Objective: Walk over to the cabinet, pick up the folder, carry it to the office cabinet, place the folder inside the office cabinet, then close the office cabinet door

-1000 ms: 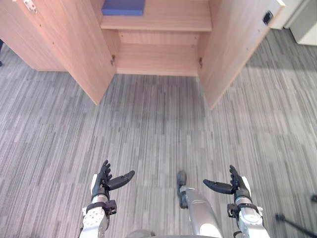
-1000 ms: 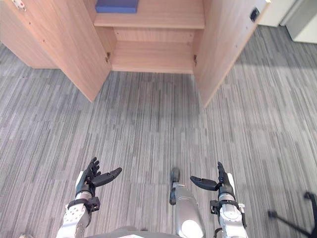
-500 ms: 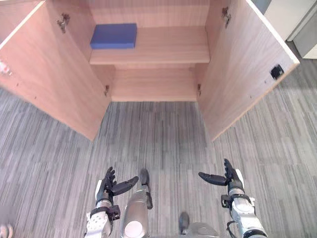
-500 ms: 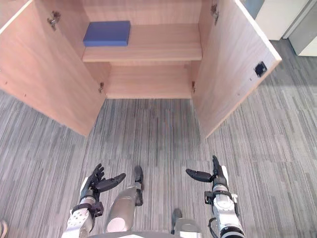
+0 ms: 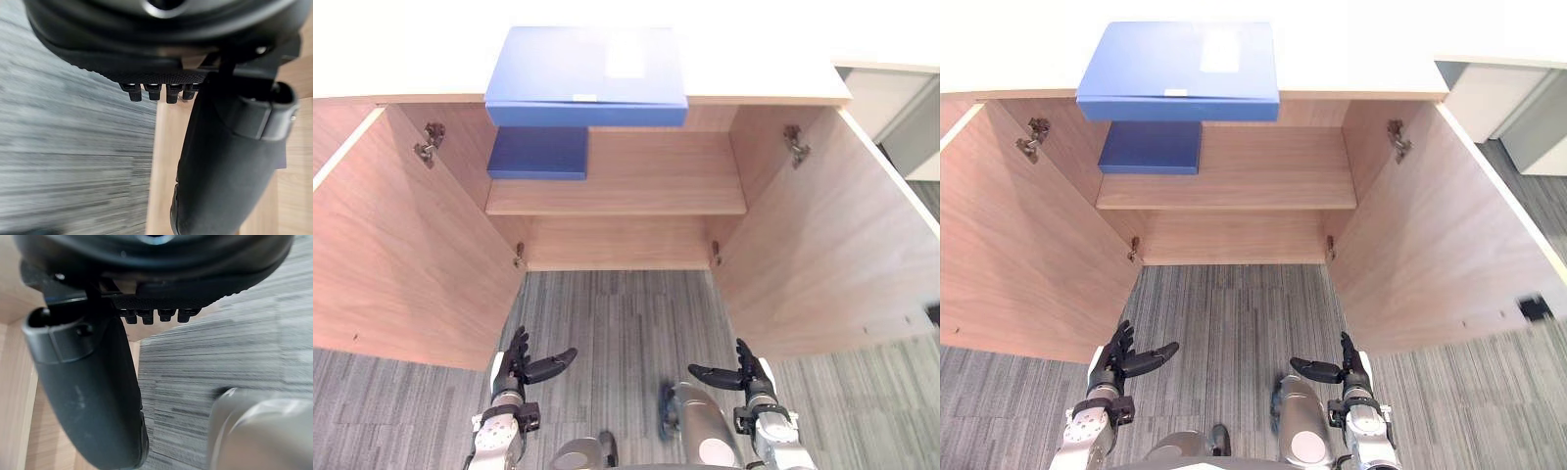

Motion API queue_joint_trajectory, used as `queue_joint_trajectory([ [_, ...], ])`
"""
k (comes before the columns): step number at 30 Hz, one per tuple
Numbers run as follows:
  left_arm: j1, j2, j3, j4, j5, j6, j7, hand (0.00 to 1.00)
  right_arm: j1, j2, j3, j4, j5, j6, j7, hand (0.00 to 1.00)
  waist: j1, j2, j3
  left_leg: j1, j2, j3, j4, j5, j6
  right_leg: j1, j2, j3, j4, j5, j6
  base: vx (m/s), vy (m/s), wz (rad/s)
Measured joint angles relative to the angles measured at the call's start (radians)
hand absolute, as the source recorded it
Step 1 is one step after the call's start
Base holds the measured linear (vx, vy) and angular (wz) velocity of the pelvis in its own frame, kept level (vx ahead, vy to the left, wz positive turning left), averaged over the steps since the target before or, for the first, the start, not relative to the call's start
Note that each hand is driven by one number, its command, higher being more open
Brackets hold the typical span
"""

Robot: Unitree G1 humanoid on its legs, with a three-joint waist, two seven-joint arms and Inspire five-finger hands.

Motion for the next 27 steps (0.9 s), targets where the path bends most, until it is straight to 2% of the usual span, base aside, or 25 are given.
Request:
queue_joint_trajectory([
  [1, -0.006, -0.01, 0.0, 0.013, 0.001, 0.001, 0.0, 1.0, -0.008, -0.005, 0.0, 0.01, 0.0, 0.006, 0.001, 1.0, 0.008, 0.017, -0.005, -0.012, 0.027, 0.001, 0.031, 0.001, -0.007, -0.003, 0.009, -0.01, 0.026, -0.011, -0.011, 0.7, -0.142, 0.51],
  [2, -0.005, -0.023, 0.002, 0.014, 0.014, 0.002, -0.008, 1.0, -0.005, -0.004, -0.001, -0.013, 0.0, 0.009, 0.006, 1.0, 0.004, 0.023, -0.005, -0.08, 0.063, 0.017, 0.252, 0.022, -0.038, 0.045, 0.018, -0.03, 0.034, -0.092, -0.015, 0.57, -0.126, 0.24],
  [3, -0.003, -0.03, 0.002, 0.014, 0.016, 0.002, -0.008, 1.0, 0.003, -0.003, 0.0, -0.028, 0.0, 0.01, 0.007, 1.0, 0.003, 0.03, -0.001, -0.116, 0.086, 0.034, 0.366, 0.044, -0.053, 0.079, 0.025, -0.039, 0.024, -0.107, -0.02, 0.57, -0.152, 0.32],
  [4, 0.001, -0.038, 0.003, 0.012, 0.016, 0.003, -0.008, 1.0, 0.014, 0.001, 0.001, -0.046, 0.002, 0.01, 0.007, 1.0, 0.006, 0.033, 0.001, -0.165, 0.119, 0.052, 0.498, 0.089, -0.054, 0.123, 0.036, -0.043, 0.007, -0.12, -0.026, 0.53, -0.131, 0.05],
  [5, 0.016, -0.047, 0.003, -0.003, 0.016, 0.002, -0.008, 1.0, 0.028, 0.011, 0.005, -0.072, 0.004, 0.01, 0.007, 1.0, 0.025, 0.03, 0.001, -0.23, 0.188, 0.088, 0.694, 0.102, -0.046, 0.197, 0.059, -0.039, -0.028, -0.133, -0.039, 0.6, -0.118, -0.13],
  [6, 0.021, -0.054, 0.0, -0.01, 0.016, 0.002, -0.009, 1.0, 0.03, 0.021, 0.005, -0.097, 0.006, 0.007, 0.002, 1.0, 0.037, 0.023, -0.002, -0.287, 0.224, 0.109, 0.776, 0.074, -0.039, 0.257, 0.066, -0.031, -0.07, -0.136, -0.044, 0.57, -0.098, -0.28],
  [7, 0.021, -0.057, -0.004, -0.011, 0.016, 0.002, -0.009, 1.0, 0.028, 0.022, 0.003, -0.105, 0.006, 0.002, 0.0, 1.0, 0.044, 0.019, -0.004, -0.315, 0.231, 0.118, 0.775, 0.061, -0.037, 0.28, 0.064, -0.021, -0.09, -0.136, -0.043, 0.43, -0.033, -0.38],
  [8, 0.021, -0.064, -0.007, -0.014, 0.016, 0.002, -0.011, 1.0, 0.011, 0.021, -0.005, -0.108, 0.006, -0.01, -0.001, 1.0, 0.049, 0.015, -0.006, -0.348, 0.236, 0.128, 0.697, 0.036, -0.04, 0.315, 0.056, -0.004, -0.123, -0.136, -0.043, 0.39, 0.017, -0.43],
  [9, 0.021, -0.068, -0.007, -0.015, 0.016, 0.002, -0.011, 1.0, -0.005, 0.022, -0.019, -0.099, 0.006, -0.014, -0.002, 1.0, 0.049, 0.016, -0.007, -0.358, 0.227, 0.119, 0.541, 0.029, -0.051, 0.343, 0.048, 0.01, -0.14, -0.136, -0.042, 0.37, 0.044, -0.44],
  [10, 0.019, -0.067, -0.007, -0.018, 0.016, 0.002, -0.011, 1.0, -0.011, 0.022, -0.024, -0.094, 0.006, -0.014, -0.002, 1.0, 0.049, 0.017, -0.008, -0.357, 0.217, 0.112, 0.45, 0.033, -0.056, 0.352, 0.044, 0.016, -0.144, -0.137, -0.037, 0.26, 0.07, -0.36],
  [11, 0.02, -0.066, -0.007, -0.027, 0.016, 0.002, -0.01, 1.0, -0.01, 0.023, -0.035, -0.093, 0.005, -0.013, -0.002, 1.0, 0.049, 0.022, -0.01, -0.347, 0.198, 0.088, 0.278, 0.082, -0.06, 0.363, 0.04, 0.023, -0.144, -0.147, -0.018, 0.3, 0.141, -0.25],
  [12, 0.023, -0.07, -0.01, -0.039, 0.016, 0.001, -0.01, 1.0, 0.002, 0.014, -0.053, -0.095, 0.006, -0.012, -0.003, 1.0, 0.044, 0.05, -0.023, -0.347, 0.199, 0.062, 0.094, 0.257, -0.055, 0.371, 0.055, 0.027, -0.144, -0.168, 0.015, 0.29, 0.162, -0.2],
  [13, 0.01, -0.057, -0.009, -0.032, 0.016, 0.006, -0.009, 1.0, 0.004, 0.024, -0.07, -0.07, 0.006, -0.006, -0.007, 1.0, 0.043, 0.036, -0.03, -0.338, 0.179, 0.069, 0.078, 0.25, -0.032, 0.375, 0.04, 0.041, -0.146, -0.185, 0.031, 0.34, 0.179, -0.07],
  [15, 0.0, -0.049, -0.009, -0.059, 0.017, 0.007, -0.008, 1.0, 0.028, 0.023, -0.084, -0.065, 0.006, -0.007, -0.007, 1.0, 0.04, 0.023, -0.038, -0.302, 0.139, 0.078, -0.003, 0.268, -0.02, 0.375, 0.002, 0.044, -0.147, -0.193, 0.047, 0.25, 0.127, 0.07],
  [18, 0.017, -0.029, -0.007, -0.137, 0.024, 0.001, -0.005, 1.0, 0.048, 0.026, -0.083, -0.053, 0.006, -0.007, -0.008, 1.0, 0.037, 0.026, -0.04, -0.269, 0.105, 0.093, -0.069, 0.279, -0.008, 0.375, -0.025, 0.051, -0.151, -0.196, 0.054, 0.16, 0.076, 0.0],
  [22, 0.049, -0.004, -0.005, -0.243, 0.085, -0.004, 0.018, 1.0, 0.055, 0.032, -0.084, -0.049, 0.006, -0.007, -0.008, 1.0, 0.038, 0.024, -0.044, -0.232, 0.109, 0.091, -0.102, 0.278, -0.008, 0.393, -0.022, 0.055, -0.146, -0.193, 0.058, 0.09, 0.002, 0.02],
  [27, 0.143, -0.003, -0.007, -0.43, 0.22, -0.027, 0.067, 1.0, 0.053, 0.031, -0.084, -0.044, 0.004, -0.023, -0.011, 1.0, 0.042, 0.02, -0.06, -0.175, 0.12, 0.094, -0.144, 0.28, -0.01, 0.421, -0.003, 0.069, -0.138, -0.193, 0.058, 0.05, -0.036, -0.04],
])
